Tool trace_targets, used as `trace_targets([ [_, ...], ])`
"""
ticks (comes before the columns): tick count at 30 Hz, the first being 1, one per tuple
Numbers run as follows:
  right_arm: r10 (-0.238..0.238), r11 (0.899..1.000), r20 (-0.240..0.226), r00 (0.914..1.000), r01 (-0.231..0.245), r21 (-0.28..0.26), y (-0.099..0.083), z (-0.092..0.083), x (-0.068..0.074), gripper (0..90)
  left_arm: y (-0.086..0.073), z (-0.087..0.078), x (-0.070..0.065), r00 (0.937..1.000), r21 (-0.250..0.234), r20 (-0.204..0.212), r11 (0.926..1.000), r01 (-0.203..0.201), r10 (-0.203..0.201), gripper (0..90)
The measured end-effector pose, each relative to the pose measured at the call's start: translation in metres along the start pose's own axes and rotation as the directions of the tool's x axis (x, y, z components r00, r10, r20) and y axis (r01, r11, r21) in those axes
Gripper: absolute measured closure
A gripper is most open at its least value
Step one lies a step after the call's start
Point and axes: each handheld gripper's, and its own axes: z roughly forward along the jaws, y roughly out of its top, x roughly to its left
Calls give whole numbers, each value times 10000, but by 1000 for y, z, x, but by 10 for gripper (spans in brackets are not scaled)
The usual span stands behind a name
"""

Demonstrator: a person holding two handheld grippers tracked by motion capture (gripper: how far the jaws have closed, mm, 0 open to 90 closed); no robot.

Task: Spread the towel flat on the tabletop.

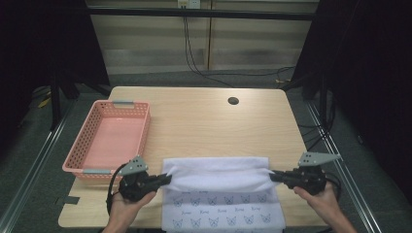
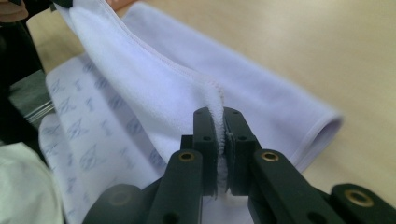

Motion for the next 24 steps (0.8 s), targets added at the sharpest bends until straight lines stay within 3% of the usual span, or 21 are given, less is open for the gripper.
trace_targets([
  [3, 379, 9982, -137, 9992, -372, 466, -20, 10, 3, 856, -17, 7, 1, 9999, 802, 41, 9967, 121, -125, 867],
  [6, 524, 9926, 45, 9986, -526, 1091, -31, 21, 6, 857, -29, 18, -6, 9999, 1763, 20, 9843, -121, 119, 858],
  [7, 600, 9906, 57, 9982, -602, 1230, -34, 24, 7, 856, -28, 19, -5, 9998, 1849, -7, 9825, -215, 220, 856],
  [10, 751, 9854, 143, 9971, -764, 1520, -40, 31, 5, 856, -28, 23, 1, 9997, 1906, 23, 9814, 235, -244, 860],
  [12, 836, 9806, 127, 9964, -846, 1770, -42, 33, 5, 857, -29, 29, 2, 9998, 2226, -23, 9747, 191, -191, 860],
  [14, 701, 9740, 303, 9971, -750, 2139, -45, 40, 6, 857, -28, 30, 3, 9999, 2118, 69, 9773, 61, -77, 859],
  [17, 813, 9709, 280, 9963, -855, 2238, -44, 44, 6, 861, -28, 33, 9, 9992, 2216, 194, 9747, 292, -344, 859],
  [19, 941, 9698, 284, 9952, -981, 2233, -45, 44, 4, 863, -28, 34, 8, 9995, 2252, 134, 9740, 236, -273, 863],
  [21, 742, 9719, 377, 9965, -807, 2212, -44, 45, 6, 864, -27, 36, 10, 9998, 2225, 27, 9748, 189, -201, 866],
  [23, 633, 9711, 583, 9963, -749, 2268, -43, 45, 6, 864, -23, 39, 11, 9993, 2166, -250, 9760, -230, 290, 867],
  [24, 490, 9727, 882, 9949, -676, 2221, -43, 45, 6, 864, -21, 41, 13, 9990, 2112, -277, 9770, -283, 349, 868],
])
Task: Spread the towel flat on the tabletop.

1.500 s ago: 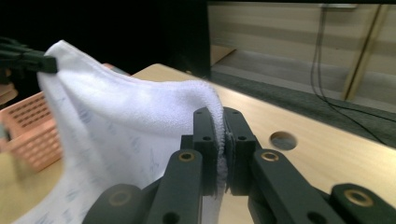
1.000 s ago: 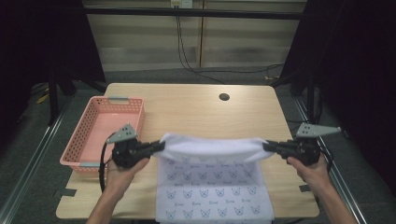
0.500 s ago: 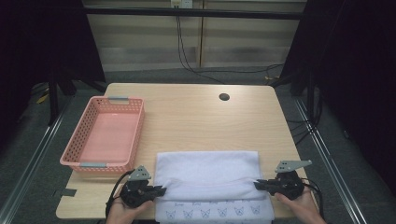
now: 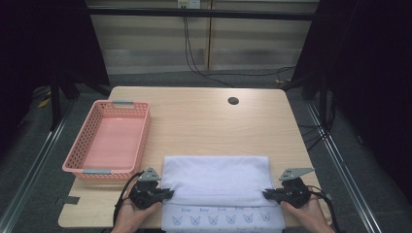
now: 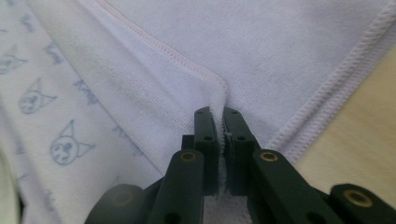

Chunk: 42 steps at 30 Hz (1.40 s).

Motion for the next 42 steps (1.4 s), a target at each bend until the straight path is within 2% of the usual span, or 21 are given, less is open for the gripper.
trace_targets([
  [1, -124, 9999, 181, 9998, 125, -15, 1, 1, 0, 864, 3, 2, 3, 10000, -20, -20, 10000, 79, -79, 868],
  [5, -60, 9999, 464, 9989, 65, -99, 6, 4, -5, 865, 16, 11, 14, 9997, -107, -226, 9999, 115, -117, 870],
  [7, 77, 9998, 488, 9988, -69, -159, 10, 6, -12, 864, 25, 17, 19, 9985, -65, -532, 9999, -94, 91, 870],
  [12, 257, 9992, 627, 9977, -237, -324, 26, 16, -32, 865, 44, 32, 41, 9961, -356, -616, 9975, 607, -628, 870],
  [16, 427, 9983, 627, 9971, -400, -431, 39, 23, -51, 865, 60, 42, 53, 9931, -430, -941, 9968, 667, -705, 870],
  [19, 604, 9973, 761, 9953, -570, -471, 51, 30, -65, 865, 73, 50, 66, 9911, -429, -1107, 9966, 697, -741, 870],
  [20, 633, 9971, 819, 9946, -596, -472, 55, 33, -70, 865, 78, 53, 71, 9892, -426, -1222, 9961, 768, -815, 870],
  [21, 702, 9965, 844, 9940, -661, -512, 60, 36, -75, 865, 83, 56, 75, 9874, -395, -1424, 9971, 647, -697, 870],
  [24, 998, 9923, 848, 9914, -929, -815, 73, 46, -92, 865, 96, 63, 87, 9825, -409, -1683, 9965, 733, -792, 869],
  [28, 1059, 9915, 1092, 9884, -965, -876, 93, 59, -108, 865, 109, 69, 101, 9764, -389, -2040, 9972, 642, -708, 869],
  [31, 1224, 9898, 1210, 9851, -1123, -874, 107, 68, -118, 865, 117, 75, 112, 9678, -552, -2392, 9962, 670, -783, 869],
  [33, 1328, 9883, 1317, 9824, -1212, -927, 115, 73, -125, 865, 124, 78, 117, 9640, -349, -2568, 9975, 617, -686, 869],
  [35, 1481, 9860, 1386, 9792, -1353, -974, 122, 77, -131, 864, 130, 82, 121, 9581, -454, -2702, 9953, 858, -949, 869],
  [37, 1450, 9868, 1591, 9766, -1310, -952, 128, 81, -135, 864, 132, 83, 127, 9595, -561, -2624, 9943, 909, -1025, 869],
  [38, 1525, 9858, 1642, 9746, -1382, -955, 131, 82, -136, 864, 133, 84, 130, 9582, -631, -2626, 9930, 1001, -1133, 869],
  [39, 1601, 9845, 1682, 9727, -1449, -991, 132, 83, -137, 864, 135, 85, 132, 9568, -645, -2711, 9938, 906, -1048, 869],
  [41, 1698, 9829, 1809, 9687, -1531, -1026, 135, 85, -139, 864, 139, 87, 137, 9583, -612, -2625, 9931, 1004, -1130, 868],
  [42, 1737, 9820, 1857, 9671, -1561, -1060, 137, 86, -140, 864, 140, 88, 138, 9578, -563, -2698, 9946, 868, -988, 868],
])
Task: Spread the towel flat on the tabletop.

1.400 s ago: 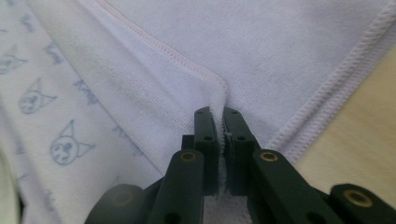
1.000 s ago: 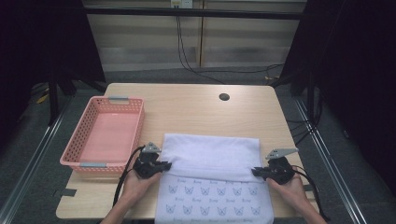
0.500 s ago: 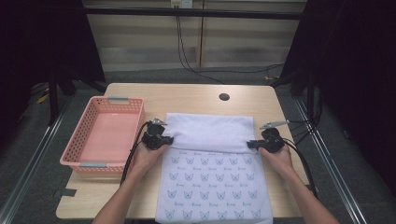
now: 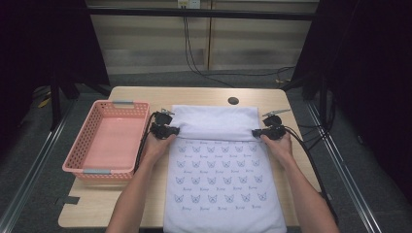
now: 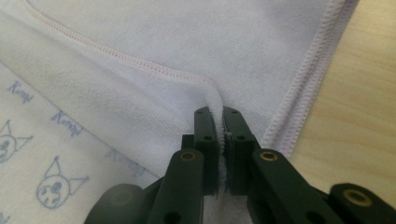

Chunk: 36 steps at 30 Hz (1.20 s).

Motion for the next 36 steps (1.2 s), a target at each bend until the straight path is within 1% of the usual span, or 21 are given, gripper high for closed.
trace_targets([
  [1, 73, 9999, 85, 9999, -72, -113, 0, 1, 0, 864, 1, 1, 1, 9999, -3, -73, 10000, -81, 81, 868],
  [2, 201, 9995, 182, 9996, -197, -236, 0, 2, 1, 865, 2, 2, 2, 9999, -76, -7, 9999, 134, -135, 868],
  [4, 178, 9992, 225, 9996, -170, -367, -1, 3, 3, 865, 0, 1, 5, 9999, -108, 117, 9999, 117, -116, 868],
  [5, 214, 9990, 127, 9997, -209, -391, -2, 2, 2, 865, 1, 1, 4, 9996, -69, 163, 9997, 215, -214, 868],
  [7, 344, 9977, -61, 9994, -347, -579, -2, -2, -2, 865, 2, -3, 1, 9996, -130, 228, 9998, 155, -152, 868],
  [9, 407, 9940, -373, 9985, -442, -998, 1, -11, -5, 864, 5, -11, -2, 9971, -504, 649, 9978, 424, -391, 868],
  [11, 310, 9891, -619, 9976, -395, -1418, 7, -24, -6, 864, 11, -22, -6, 9974, -674, 727, 9977, 50, -1, 868],
  [13, 188, 9817, -786, 9967, -333, -1876, 14, -40, -6, 864, 16, -37, -11, 9958, -1011, 916, 9949, 52, 41, 867],
  [14, 127, 9769, -831, 9965, -301, -2118, 17, -48, -5, 864, 18, -46, -12, 9957, -1197, 926, 9928, 91, 20, 868],
  [15, 98, 9719, -862, 9962, -298, -2336, 20, -56, -5, 864, 18, -55, -15, 9937, -1465, 1099, 9885, 363, -202, 867],
  [16, 52, 9658, -921, 9957, -289, -2578, 22, -63, -6, 864, 18, -64, -16, 9898, -1824, 1376, 9812, 629, -379, 867],
  [17, 23, 9608, -999, 9950, -299, -2757, 24, -71, -6, 864, 18, -72, -18, 9905, -1887, 1360, 9809, 460, -203, 867],
  [18, 1, 9550, -1067, 9943, -318, -2948, 25, -79, -6, 864, 19, -79, -21, 9929, -1796, 1187, 9837, 106, 109, 867],
  [19, -46, 9522, -1148, 9934, -307, -3040, 26, -87, -6, 864, 19, -87, -23, 9926, -1866, 1180, 9824, -60, 285, 867],
  [22, -489, 9444, -1220, 9913, 62, -3288, 29, -108, -1, 864, 21, -111, -26, 9909, -2459, 1309, 9693, 7, 325, 867],
  [25, -1061, 9358, -1402, 9844, 511, -3488, 30, -128, 11, 863, 21, -132, -31, 9904, -2666, 1253, 9635, -238, 591, 867],
  [26, -1261, 9307, -1513, 9804, 641, -3600, 29, -135, 14, 863, 20, -139, -32, 9887, -2789, 1347, 9600, -259, 658, 866],
  [28, -1267, 9228, -1788, 9757, 499, -3820, 24, -146, 17, 863, 14, -152, -36, 9843, -2952, 1574, 9549, -308, 804, 867],
  [29, -1366, 9188, -1888, 9725, 531, -3912, 21, -151, 18, 863, 11, -158, -39, 9822, -3000, 1605, 9528, -460, 979, 867],
  [31, -1550, 9142, -1931, 9689, 666, -3998, 17, -161, 23, 863, 5, -170, -44, 9790, -3166, 1657, 9466, -616, 1191, 867],
  [36, -1964, 8927, -2139, 9569, 843, -4426, 8, -186, 36, 864, -6, -202, -56, 9715, -3599, 1903, 9307, -650, 1414, 867],
])
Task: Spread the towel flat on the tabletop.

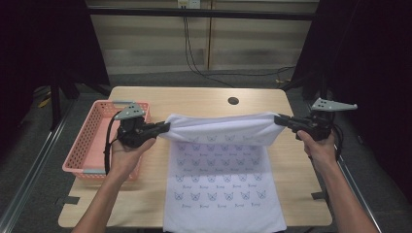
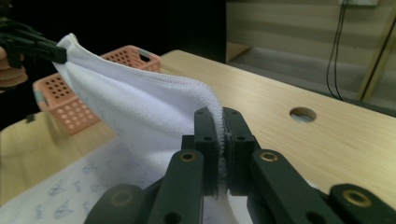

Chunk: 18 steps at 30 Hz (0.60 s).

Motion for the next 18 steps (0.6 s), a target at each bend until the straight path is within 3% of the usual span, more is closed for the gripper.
trace_targets([
  [2, -256, 9995, -91, 9996, 254, -206, 0, -9, 9, 863, -1, -11, -6, 9990, -219, 306, 9992, 344, -337, 867],
  [3, -210, 9993, -203, 9996, 204, -314, -2, -13, 13, 864, -4, -15, -11, 9990, -223, 345, 9993, 295, -287, 868],
  [4, -183, 9991, -271, 9995, 173, -379, -5, -17, 16, 864, -8, -17, -17, 9997, -99, 248, 10000, -13, 15, 867],
  [7, -295, 9995, -451, 9985, 290, -129, -21, -23, 26, 863, -32, -14, -26, 9991, 302, 415, 9995, 72, -85, 865],
  [8, -308, 9995, -487, 9983, 310, 35, -29, -25, 28, 863, -42, -12, -28, 9992, 490, 411, 9988, -15, -5, 862],
  [12, -176, 9933, -633, 9978, 247, 1129, -69, -24, 39, 861, -86, -1, -34, 9977, 1253, 573, 9917, 294, -368, 854],
  [16, 47, 9759, -823, 9966, 134, 2177, -108, -24, 48, 852, -118, 6, -40, 9943, 2067, 857, 9774, 448, -637, 847],
  [18, 65, 9666, -832, 9965, 151, 2557, -122, -25, 52, 847, -130, 7, -43, 9923, 2240, 986, 9733, 508, -745, 840],
])
